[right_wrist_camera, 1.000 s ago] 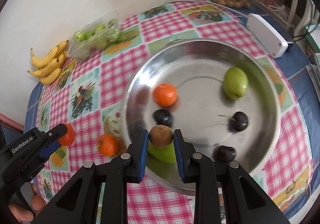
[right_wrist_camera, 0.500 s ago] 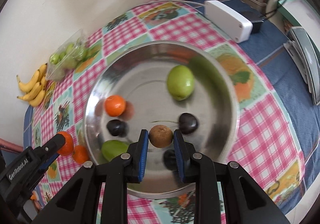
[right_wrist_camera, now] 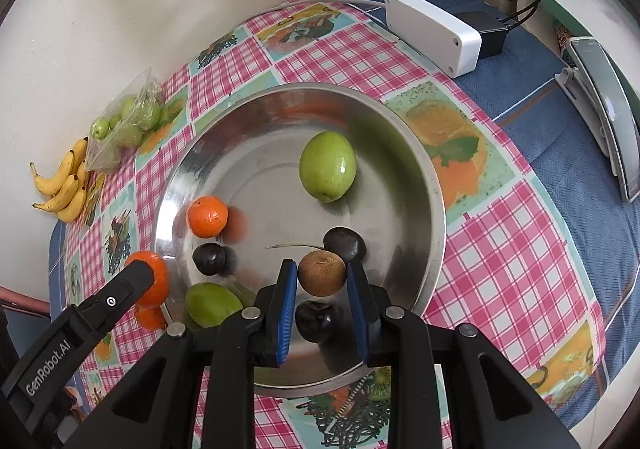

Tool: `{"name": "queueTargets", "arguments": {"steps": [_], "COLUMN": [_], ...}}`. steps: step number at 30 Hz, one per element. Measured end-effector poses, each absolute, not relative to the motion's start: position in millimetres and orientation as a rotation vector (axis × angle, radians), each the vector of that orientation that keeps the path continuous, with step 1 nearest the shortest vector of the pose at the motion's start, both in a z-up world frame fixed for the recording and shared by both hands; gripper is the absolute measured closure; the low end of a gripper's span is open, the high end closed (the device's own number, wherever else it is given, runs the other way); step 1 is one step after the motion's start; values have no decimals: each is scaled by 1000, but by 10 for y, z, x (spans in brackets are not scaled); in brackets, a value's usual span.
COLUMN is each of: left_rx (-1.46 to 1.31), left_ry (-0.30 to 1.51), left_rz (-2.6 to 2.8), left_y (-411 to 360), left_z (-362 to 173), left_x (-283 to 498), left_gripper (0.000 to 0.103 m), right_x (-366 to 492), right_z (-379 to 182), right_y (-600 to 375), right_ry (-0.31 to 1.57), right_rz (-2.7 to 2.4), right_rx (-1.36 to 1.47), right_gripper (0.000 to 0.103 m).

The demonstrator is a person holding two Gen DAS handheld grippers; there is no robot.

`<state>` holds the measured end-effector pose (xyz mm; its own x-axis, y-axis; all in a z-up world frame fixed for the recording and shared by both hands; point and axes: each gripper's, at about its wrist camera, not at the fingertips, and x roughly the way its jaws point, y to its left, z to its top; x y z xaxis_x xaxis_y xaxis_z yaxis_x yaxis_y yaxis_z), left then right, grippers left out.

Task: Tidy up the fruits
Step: 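Carry the kiwi and tangerine over the steel bowl with both tools, then open the left tool to drop the tangerine while the right tool releases the kiwi, then withdraw both open tools from the bowl toward the last tangerine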

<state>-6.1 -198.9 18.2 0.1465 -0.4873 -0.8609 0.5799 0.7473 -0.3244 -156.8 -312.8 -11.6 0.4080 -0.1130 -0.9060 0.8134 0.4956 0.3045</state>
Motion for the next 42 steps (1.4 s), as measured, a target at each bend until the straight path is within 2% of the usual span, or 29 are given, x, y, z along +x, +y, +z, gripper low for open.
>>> {"name": "queueTargets", "arguments": {"steps": [17, 37, 39, 41, 42], "left_rx": [97, 66, 84, 91, 93], "left_ry": [1243, 1244, 1243, 1243, 1243], "left_rz": [-805, -755, -722, -695, -681], "left_y": [-2233, -2050, -2003, -1944, -1915], "left_z": [5, 92, 86, 78, 74], "left_x": [-174, -20, 30, 83, 110], "left_gripper": [62, 61, 58, 53, 50], "right_x": [-1570, -1447, -1426, -1425, -1424], "right_z": [-201, -193, -180, -178, -180], "right_y": [-3143, -3057, -3046, -3050, -3053], "right_ry": [978, 1007, 1008, 1005, 1005], "right_rz": [-631, -583, -580, -581, -583], "right_rx": [882, 853, 843, 845, 847], "right_gripper": [76, 72, 69, 51, 47]}}
